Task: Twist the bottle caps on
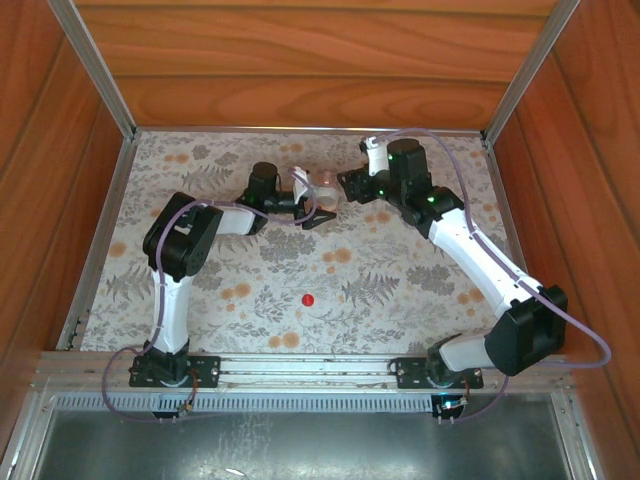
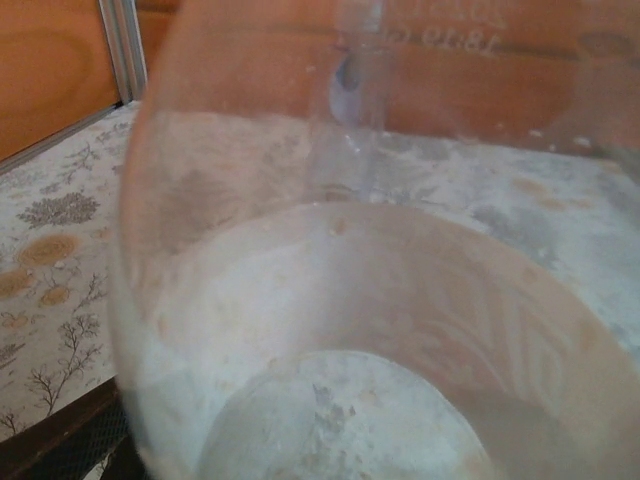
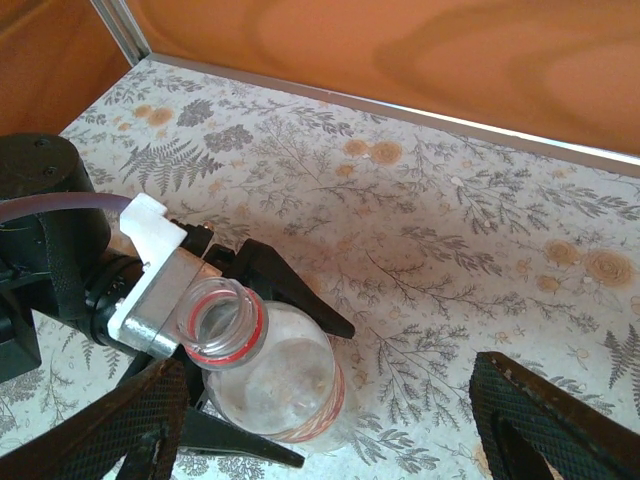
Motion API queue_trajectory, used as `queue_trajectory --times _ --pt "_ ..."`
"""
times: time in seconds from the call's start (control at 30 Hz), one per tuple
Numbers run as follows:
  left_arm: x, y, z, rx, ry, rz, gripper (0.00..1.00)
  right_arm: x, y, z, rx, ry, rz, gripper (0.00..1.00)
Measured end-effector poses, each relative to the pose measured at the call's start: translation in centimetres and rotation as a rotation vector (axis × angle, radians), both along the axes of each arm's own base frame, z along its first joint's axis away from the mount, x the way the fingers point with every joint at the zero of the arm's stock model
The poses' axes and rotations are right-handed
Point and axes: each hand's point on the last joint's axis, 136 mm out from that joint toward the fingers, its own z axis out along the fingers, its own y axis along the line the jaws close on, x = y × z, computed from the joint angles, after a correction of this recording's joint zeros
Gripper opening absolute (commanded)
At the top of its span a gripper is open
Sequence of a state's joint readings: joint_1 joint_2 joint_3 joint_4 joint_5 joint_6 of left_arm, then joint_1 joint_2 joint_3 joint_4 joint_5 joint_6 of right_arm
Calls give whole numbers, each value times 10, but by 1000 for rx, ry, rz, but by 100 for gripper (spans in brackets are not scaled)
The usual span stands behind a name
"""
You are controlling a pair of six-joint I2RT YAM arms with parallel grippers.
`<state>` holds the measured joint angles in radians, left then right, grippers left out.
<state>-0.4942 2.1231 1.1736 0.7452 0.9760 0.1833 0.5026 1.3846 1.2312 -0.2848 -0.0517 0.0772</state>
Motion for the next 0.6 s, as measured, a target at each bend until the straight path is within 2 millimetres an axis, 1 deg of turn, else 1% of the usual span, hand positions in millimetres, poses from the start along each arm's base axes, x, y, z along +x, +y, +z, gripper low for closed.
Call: queue_trajectory --times 0.13,0.23,0.3,0.37,0.43,0.47,0.5,0.6 --pt "0 -2 3 -7 -5 -11 78 0 -1 -3 0 7 -6 78" --pt "-1 -4 5 -13 -4 -23 73 -2 -3 -9 -6 27 -14 79" --pt "-2 -4 6 -15 0 -28 67 -1 -5 -13 -9 36 -32 79" --pt "-3 -4 6 -16 8 -30 65 -1 -8 -15 -11 42 -48 83" --pt "-3 -4 6 -18 11 -33 64 -3 -13 -20 -19 48 -66 90" --pt "-4 -4 6 -18 11 -34 63 -5 -15 -21 -19 50 -72 96" --pt "-4 -4 6 -19 12 -35 63 -7 -18 -22 -19 51 -79 99" --pt "-4 -4 6 -19 13 -37 62 -17 -23 -21 -15 43 -79 100"
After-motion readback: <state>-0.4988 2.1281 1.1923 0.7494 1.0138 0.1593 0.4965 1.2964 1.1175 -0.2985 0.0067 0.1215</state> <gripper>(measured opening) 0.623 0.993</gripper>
